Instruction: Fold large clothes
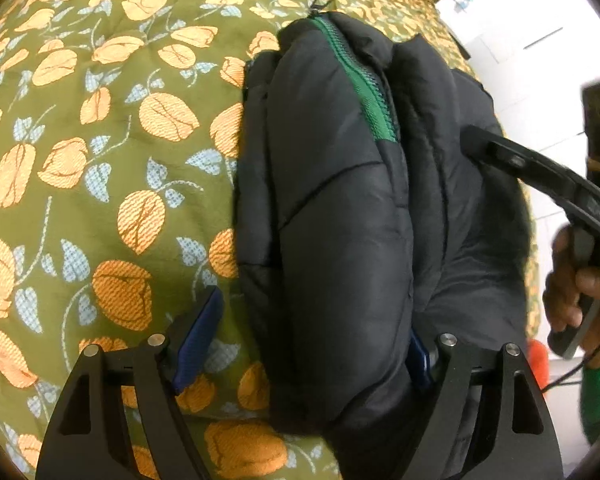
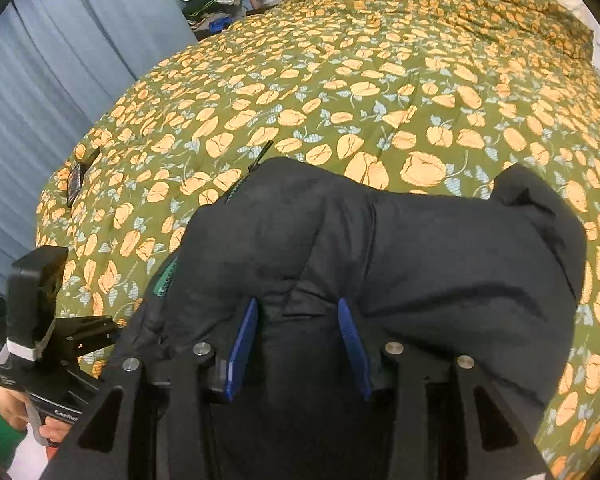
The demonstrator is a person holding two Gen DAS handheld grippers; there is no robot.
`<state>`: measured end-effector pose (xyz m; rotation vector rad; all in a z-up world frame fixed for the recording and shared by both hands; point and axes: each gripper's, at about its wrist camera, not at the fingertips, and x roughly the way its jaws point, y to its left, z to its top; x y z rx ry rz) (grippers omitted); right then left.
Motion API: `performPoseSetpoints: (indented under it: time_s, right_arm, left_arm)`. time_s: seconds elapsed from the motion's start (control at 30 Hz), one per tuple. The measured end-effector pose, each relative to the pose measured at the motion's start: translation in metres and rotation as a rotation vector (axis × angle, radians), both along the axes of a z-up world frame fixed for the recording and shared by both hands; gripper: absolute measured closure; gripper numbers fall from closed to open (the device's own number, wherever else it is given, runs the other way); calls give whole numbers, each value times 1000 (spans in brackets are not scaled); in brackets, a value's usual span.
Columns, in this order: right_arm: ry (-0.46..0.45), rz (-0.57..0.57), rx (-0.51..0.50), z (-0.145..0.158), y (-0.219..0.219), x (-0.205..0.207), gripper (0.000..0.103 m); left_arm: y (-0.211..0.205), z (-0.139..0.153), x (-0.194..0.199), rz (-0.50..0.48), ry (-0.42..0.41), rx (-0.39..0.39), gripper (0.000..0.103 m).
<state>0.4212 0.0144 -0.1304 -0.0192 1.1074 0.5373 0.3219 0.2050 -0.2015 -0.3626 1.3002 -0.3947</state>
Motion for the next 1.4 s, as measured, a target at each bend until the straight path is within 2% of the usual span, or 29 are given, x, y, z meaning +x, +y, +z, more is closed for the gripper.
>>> performPoseSetpoints:
  time_s: [0.1,0.17,0.3,0.37,0.47,0.53,0.63,0.77,0.8,0.87,0.93,1.0,1.03,1.07,1.13,1.2,1.3,1.4]
  right_arm:
    - [-66,27,38,24,-12,-32,58]
    - [-102,87,68,41,-19,-72,58]
    - [-74,197,135,39,-15,-131,58]
    - [-63,243,94,22,0,-153,58]
    - [-118,284,-28,-3,25,-169,58]
    - [-144,294,-76,-16,33,-171,58]
    - [-156,307,-100,-18,34,-170,58]
    - [-149,295,-51,-13,23,-167,58]
    - [-144,284,-18,-10,16,-170,58]
    - [-116,251,81,0,-5,-168,51]
    - [-100,145,213,14,-51,-170,28]
    - [-109,21,291,16,-93,-168,20]
    - [-109,-87,325,11,-127,-167,20]
    - [-101,-142,337,4,-145,-167,20]
    - [2,-287,357,-29,-188,-161,18]
    - [72,-322,427,-49,-204,-159,18]
    - [96,-309,563,-65,-207,-155,18]
    - [135,-317,604,-87,-196,-137,9]
  left_arm:
    - [19,16,-12,9,-52,-51,21]
    - [40,21,-23,36,-90,-115,13]
    - [61,11,-29,66,-89,-232,13]
    - [59,3,-28,56,-76,-289,13]
    - [45,-8,-18,12,-26,-357,11]
    - [35,-19,-11,-18,6,-324,11]
    - [22,-29,-2,-56,19,-292,5]
    - [14,-40,7,-62,27,-308,0]
    - [12,-41,8,-63,24,-308,0]
    - [10,-40,6,-69,16,-293,0]
    - [6,-40,5,-76,16,-286,0]
    - [4,-40,6,-78,17,-285,0]
    - [3,-40,7,-80,16,-283,0]
    - [1,-41,6,-81,13,-277,0]
    - [-3,-41,7,-83,7,-263,0]
    - [-6,-36,9,-82,4,-247,0]
    - [-15,-36,7,-83,12,-238,0]
    - [-18,-38,8,-76,28,-245,0]
